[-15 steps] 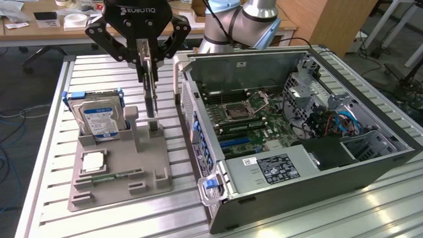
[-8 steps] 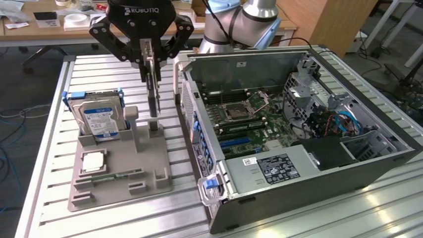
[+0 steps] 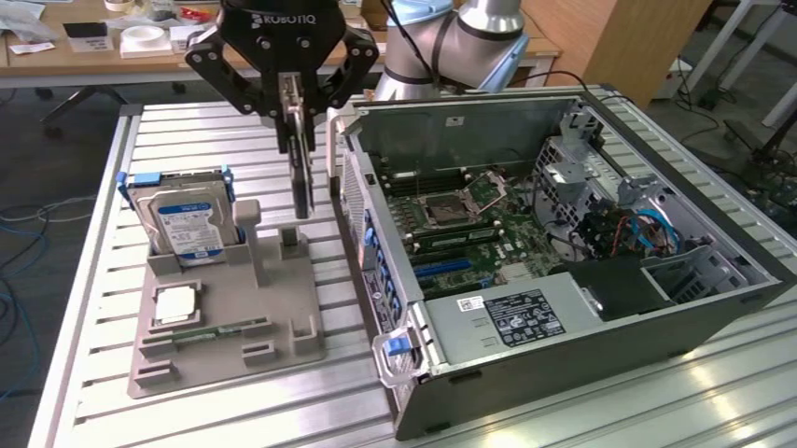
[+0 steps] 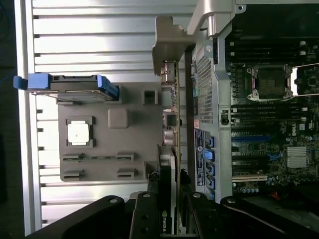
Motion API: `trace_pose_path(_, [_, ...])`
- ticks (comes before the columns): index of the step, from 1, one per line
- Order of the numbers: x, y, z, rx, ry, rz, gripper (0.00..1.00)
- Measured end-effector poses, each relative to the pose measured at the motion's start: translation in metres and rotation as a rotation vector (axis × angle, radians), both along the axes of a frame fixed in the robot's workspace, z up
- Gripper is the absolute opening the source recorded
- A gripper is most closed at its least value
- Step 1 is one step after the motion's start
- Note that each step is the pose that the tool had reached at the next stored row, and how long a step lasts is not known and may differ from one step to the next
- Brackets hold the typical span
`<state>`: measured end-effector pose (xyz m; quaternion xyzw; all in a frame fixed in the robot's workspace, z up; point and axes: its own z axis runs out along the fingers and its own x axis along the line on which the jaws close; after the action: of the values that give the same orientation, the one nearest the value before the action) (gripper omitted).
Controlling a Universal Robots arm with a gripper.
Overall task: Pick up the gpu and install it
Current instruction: 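Pick up the gpu and move the gpu toward the slot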
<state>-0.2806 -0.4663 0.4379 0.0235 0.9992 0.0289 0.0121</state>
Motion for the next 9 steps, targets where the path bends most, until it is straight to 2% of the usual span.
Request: trace_pose_path(9, [0.016,0.0,-0.0001,0.0045,-0.0001,0.0,0.27])
